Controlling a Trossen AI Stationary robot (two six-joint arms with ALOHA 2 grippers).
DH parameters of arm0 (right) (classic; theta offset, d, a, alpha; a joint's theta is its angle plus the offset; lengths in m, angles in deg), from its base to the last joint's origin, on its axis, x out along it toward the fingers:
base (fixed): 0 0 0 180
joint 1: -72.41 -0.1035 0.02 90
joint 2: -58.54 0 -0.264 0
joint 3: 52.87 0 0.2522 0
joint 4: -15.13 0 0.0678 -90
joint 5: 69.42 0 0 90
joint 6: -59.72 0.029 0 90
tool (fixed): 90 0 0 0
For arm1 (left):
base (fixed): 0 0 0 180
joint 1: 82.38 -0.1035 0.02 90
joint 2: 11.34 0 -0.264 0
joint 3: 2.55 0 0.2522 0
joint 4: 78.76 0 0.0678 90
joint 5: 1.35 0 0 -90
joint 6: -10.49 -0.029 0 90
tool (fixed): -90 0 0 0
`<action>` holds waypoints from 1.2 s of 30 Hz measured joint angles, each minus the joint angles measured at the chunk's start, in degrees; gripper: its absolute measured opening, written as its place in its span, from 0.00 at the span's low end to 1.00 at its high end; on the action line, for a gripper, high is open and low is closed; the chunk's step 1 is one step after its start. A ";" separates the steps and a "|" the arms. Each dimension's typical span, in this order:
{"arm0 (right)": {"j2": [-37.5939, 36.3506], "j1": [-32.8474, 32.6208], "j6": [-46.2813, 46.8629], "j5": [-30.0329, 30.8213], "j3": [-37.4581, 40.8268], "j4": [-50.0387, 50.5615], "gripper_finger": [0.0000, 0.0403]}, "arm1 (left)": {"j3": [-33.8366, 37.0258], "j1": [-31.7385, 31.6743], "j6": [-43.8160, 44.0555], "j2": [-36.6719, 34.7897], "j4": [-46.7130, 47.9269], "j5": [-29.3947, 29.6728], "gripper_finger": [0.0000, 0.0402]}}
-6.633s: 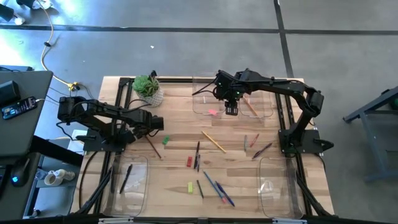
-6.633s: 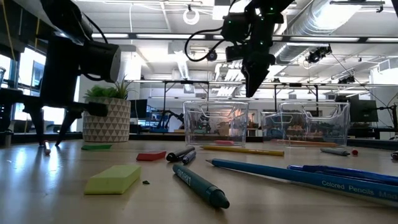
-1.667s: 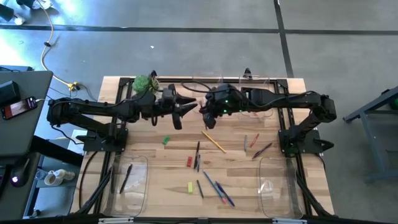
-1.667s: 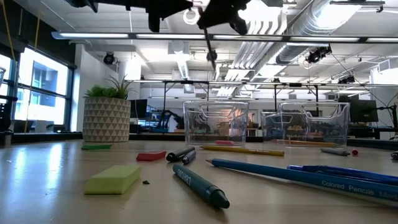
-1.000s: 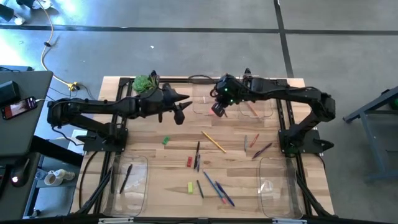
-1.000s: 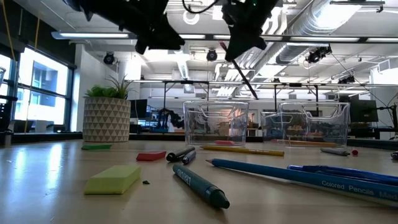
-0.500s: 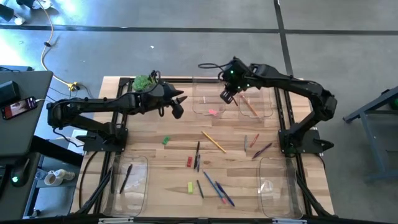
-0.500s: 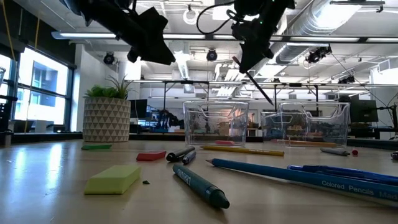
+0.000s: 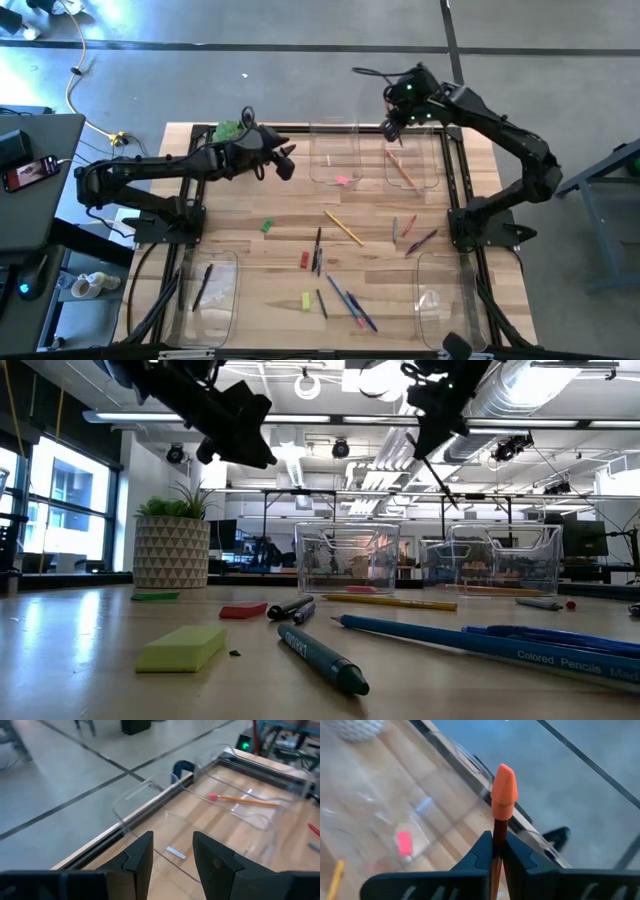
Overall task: Sort crayons/erasers/pens/pencils in bins
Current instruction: Put the brown pencil into the top right transparent bin
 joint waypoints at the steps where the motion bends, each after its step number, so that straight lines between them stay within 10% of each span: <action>1: 0.00 0.80 -0.59 -0.01 0.52 0.35 0.02 | 0.00 -0.36 0.64 0.00 -0.01 0.31 0.31; 23: 0.09 5.79 -0.78 -8.37 21.11 -3.24 0.02 | 0.00 -4.38 8.48 3.23 0.48 3.85 0.31; 36: 0.11 5.79 1.11 -8.47 26.71 -6.00 0.02 | 0.00 -3.30 18.27 3.23 20.42 1.24 0.31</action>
